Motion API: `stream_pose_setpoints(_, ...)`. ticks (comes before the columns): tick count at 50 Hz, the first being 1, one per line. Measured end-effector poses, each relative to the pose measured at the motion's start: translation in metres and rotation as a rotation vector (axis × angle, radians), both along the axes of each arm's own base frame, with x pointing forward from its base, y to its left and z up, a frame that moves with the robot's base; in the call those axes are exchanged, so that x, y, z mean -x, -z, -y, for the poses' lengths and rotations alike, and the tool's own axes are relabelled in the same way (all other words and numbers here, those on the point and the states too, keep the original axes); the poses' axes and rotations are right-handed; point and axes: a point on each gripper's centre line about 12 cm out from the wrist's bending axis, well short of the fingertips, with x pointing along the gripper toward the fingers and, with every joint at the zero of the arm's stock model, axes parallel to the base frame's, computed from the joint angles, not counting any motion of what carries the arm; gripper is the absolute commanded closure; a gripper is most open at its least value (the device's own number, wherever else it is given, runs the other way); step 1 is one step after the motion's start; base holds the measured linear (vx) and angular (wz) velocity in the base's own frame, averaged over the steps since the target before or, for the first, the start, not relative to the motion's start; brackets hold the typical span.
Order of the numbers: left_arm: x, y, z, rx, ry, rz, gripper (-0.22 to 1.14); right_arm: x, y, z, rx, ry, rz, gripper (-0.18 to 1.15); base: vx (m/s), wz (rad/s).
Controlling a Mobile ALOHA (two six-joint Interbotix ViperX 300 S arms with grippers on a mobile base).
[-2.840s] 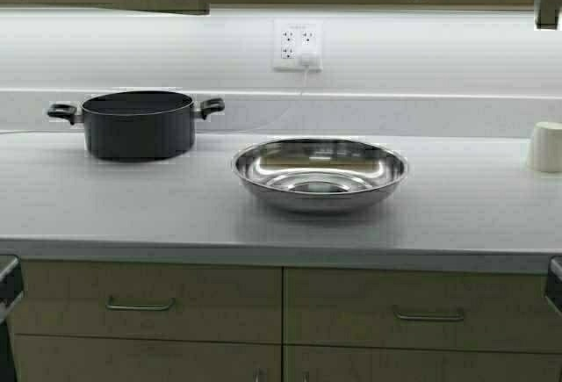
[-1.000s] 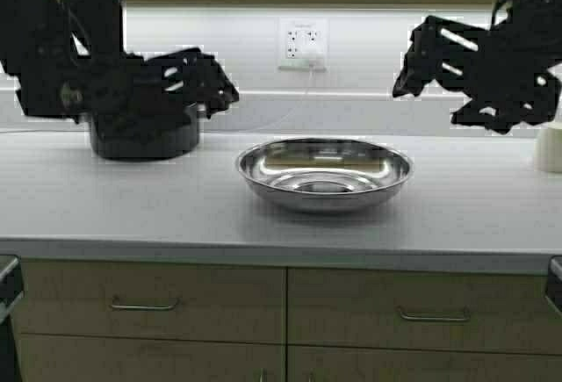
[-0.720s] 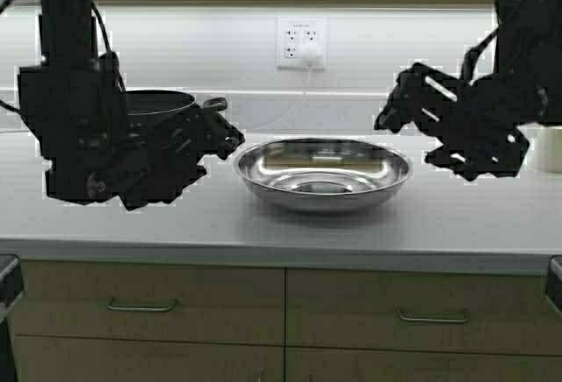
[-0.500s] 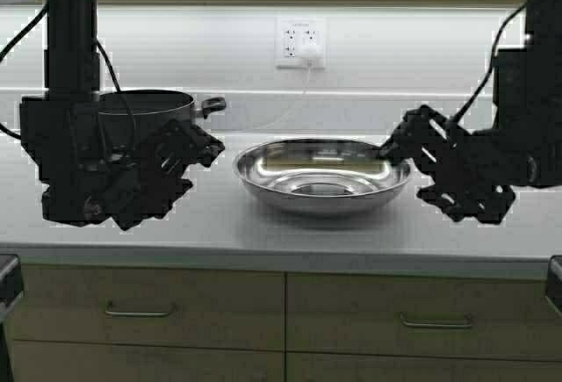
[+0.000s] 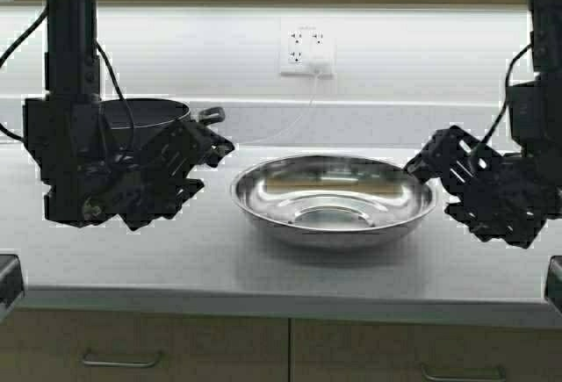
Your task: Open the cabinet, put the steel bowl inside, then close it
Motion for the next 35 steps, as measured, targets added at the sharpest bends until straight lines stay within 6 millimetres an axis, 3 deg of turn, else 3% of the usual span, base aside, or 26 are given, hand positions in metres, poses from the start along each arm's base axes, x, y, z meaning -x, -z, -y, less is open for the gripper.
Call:
stream_pose_setpoints(27,0.006,0.002,0.005,0.014,0.055,-0.025,-0.09,0.007,0.037,0.006,-0.03,0.039,-0.071,-0.07,0.12,0.0)
stream_pose_setpoints(35,0.003,0.025,0.006,0.072,0.067,-0.116,-0.09,-0.002,0.048,0.01,-0.05,0.061,-0.056,-0.07,0.02,0.03)
